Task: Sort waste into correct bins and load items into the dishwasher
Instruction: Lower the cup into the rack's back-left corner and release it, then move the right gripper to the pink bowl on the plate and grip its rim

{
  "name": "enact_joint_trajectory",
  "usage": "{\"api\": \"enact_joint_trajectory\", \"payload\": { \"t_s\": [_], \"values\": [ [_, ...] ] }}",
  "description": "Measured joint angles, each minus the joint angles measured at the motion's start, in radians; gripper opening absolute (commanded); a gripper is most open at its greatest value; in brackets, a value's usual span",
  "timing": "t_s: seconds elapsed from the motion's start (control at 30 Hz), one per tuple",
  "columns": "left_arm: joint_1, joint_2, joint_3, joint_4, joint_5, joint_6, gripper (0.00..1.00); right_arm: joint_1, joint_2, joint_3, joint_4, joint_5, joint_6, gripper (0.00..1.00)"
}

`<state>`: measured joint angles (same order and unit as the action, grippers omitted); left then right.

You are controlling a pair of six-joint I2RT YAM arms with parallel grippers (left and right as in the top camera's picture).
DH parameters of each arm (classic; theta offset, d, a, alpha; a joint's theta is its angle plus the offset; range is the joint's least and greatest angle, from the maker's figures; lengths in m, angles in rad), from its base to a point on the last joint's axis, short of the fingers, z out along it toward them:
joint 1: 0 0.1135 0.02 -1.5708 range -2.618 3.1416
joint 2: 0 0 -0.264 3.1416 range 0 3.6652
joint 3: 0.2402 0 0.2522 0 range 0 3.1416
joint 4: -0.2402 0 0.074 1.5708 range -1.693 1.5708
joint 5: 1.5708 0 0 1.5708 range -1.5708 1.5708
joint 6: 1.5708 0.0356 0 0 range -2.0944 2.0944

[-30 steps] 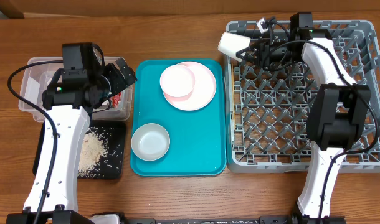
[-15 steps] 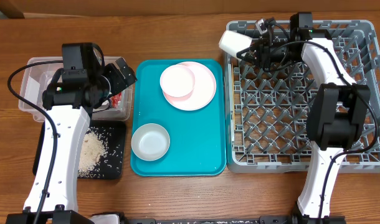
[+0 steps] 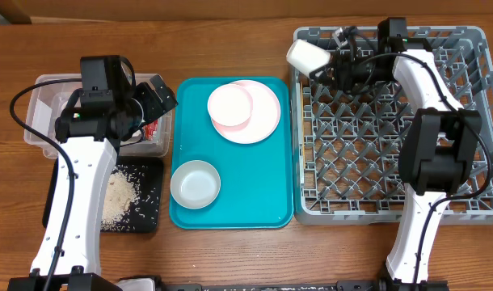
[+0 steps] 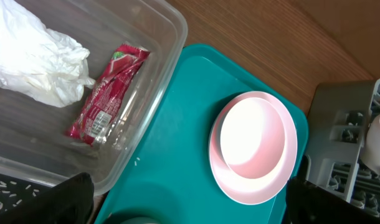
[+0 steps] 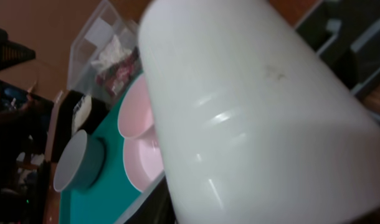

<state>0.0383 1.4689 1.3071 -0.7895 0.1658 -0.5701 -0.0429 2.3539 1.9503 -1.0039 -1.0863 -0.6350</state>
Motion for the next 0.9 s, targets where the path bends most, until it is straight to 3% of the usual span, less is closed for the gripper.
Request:
{"api": "enact_joint_trajectory", "payload": {
  "t_s": [0.63,0.9],
  "values": [
    [0.000,0.000,0.000,0.000,0.000,0.000,1.00,-0.024,0.004,0.027,-0.180,0.064,0.066,0.31],
    [0.000,0.000,0.000,0.000,0.000,0.000,1.00,-0.024,-0.014,0.093,-0.209,0.306,0.267,0.28]
  ]
}}
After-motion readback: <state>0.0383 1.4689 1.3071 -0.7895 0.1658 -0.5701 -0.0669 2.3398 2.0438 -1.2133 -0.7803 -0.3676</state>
